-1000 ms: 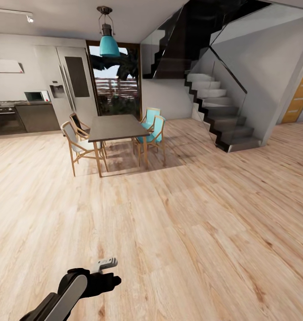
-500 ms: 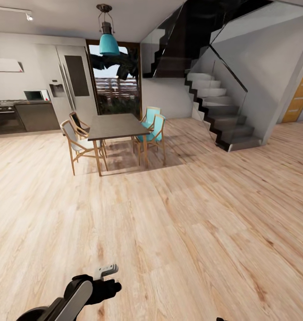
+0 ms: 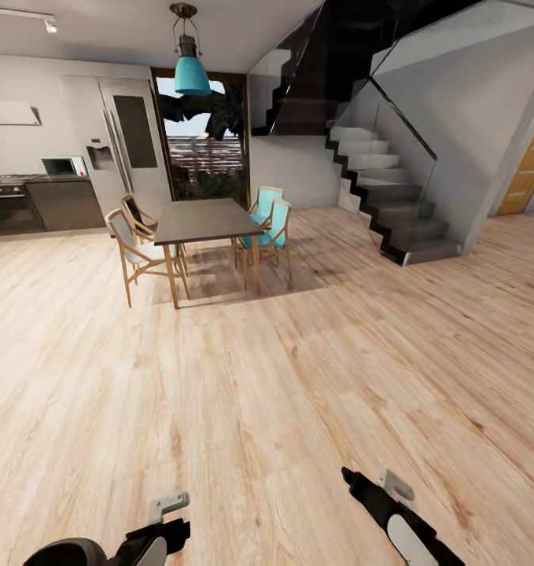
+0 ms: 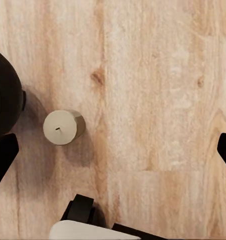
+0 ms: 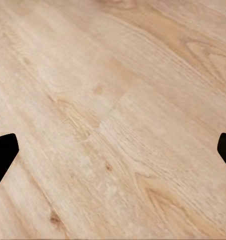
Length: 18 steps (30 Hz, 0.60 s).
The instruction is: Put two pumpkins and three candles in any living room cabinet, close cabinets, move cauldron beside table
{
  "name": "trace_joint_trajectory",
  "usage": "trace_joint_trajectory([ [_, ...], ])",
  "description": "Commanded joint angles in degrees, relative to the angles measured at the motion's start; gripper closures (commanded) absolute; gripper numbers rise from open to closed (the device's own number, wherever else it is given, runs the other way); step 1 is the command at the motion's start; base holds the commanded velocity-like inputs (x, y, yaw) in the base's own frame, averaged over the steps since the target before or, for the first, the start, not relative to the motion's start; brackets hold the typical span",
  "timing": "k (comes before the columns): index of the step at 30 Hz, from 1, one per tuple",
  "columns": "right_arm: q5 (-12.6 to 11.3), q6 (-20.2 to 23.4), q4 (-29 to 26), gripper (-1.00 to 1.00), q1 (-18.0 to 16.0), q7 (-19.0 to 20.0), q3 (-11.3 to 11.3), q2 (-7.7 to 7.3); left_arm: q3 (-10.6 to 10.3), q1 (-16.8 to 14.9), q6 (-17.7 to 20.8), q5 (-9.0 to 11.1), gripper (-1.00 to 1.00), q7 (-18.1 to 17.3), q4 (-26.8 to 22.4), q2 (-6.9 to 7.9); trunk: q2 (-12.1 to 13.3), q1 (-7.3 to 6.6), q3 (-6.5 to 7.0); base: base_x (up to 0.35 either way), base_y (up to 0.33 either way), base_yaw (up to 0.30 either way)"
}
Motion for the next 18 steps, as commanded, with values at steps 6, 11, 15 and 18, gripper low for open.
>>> trace_joint_trajectory([
  [6,6.05,1.25,-19.13,-1.0,2.58,-19.19,3.77,0.31,-0.35,-0.05,-3.2,0.14,-1.0,0.46,4.32,-0.15,-2.45,1.32,-1.14,0.0,0.0,0.0],
  [11,7.08,1.29,-23.76,-1.0,3.6,-26.59,7.37,0.48,-0.38,-0.05,-4.31,-0.29,-1.0,0.42,5.36,-0.24,-4.46,2.42,-2.04,0.0,0.0,0.0],
  [15,7.52,0.85,-22.86,-1.0,3.79,-27.84,9.48,0.46,-0.69,-0.05,-8.87,-0.39,-1.0,0.35,7.58,-0.37,-6.06,3.3,-2.76,0.0,0.0,0.0],
  [18,7.49,0.68,-22.48,-1.0,3.83,-27.8,9.88,0.45,-0.86,-0.05,-9.61,-0.41,-1.0,0.32,7.93,-0.35,-7.27,3.96,-3.3,0.0,0.0,0.0],
])
